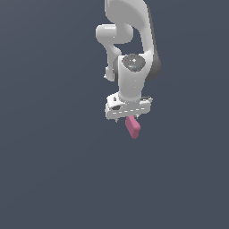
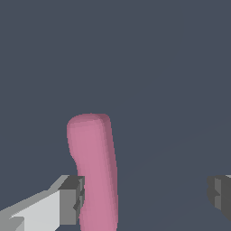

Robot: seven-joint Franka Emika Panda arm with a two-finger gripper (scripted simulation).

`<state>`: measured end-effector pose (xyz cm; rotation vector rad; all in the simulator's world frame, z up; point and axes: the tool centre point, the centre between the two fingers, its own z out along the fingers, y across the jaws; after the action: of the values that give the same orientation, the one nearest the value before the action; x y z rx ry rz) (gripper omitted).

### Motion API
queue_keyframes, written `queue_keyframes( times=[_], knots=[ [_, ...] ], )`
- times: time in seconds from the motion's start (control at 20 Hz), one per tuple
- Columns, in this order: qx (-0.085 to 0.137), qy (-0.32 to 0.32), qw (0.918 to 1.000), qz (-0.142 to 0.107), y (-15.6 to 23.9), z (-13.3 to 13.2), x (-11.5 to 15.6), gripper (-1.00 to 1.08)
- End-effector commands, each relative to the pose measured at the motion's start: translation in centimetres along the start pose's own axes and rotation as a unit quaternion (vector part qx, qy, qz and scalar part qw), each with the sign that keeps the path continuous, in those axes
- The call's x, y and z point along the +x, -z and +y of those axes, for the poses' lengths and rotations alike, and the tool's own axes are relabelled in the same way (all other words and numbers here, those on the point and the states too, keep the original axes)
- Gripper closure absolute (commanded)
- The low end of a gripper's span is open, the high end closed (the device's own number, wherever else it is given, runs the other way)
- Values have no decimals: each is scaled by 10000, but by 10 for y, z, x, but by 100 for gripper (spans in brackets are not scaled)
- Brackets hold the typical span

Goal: Pick up the object and move it to a goal position.

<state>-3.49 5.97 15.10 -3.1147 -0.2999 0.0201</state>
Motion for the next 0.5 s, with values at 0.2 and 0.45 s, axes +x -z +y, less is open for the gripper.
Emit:
queue_keyframes(
  times=[0.2,0.45],
  knots=[
    [-65,629,9980,48,-5,-38,-10,-92],
    [-66,660,9978,48,-6,-41,-11,-92]
  ],
)
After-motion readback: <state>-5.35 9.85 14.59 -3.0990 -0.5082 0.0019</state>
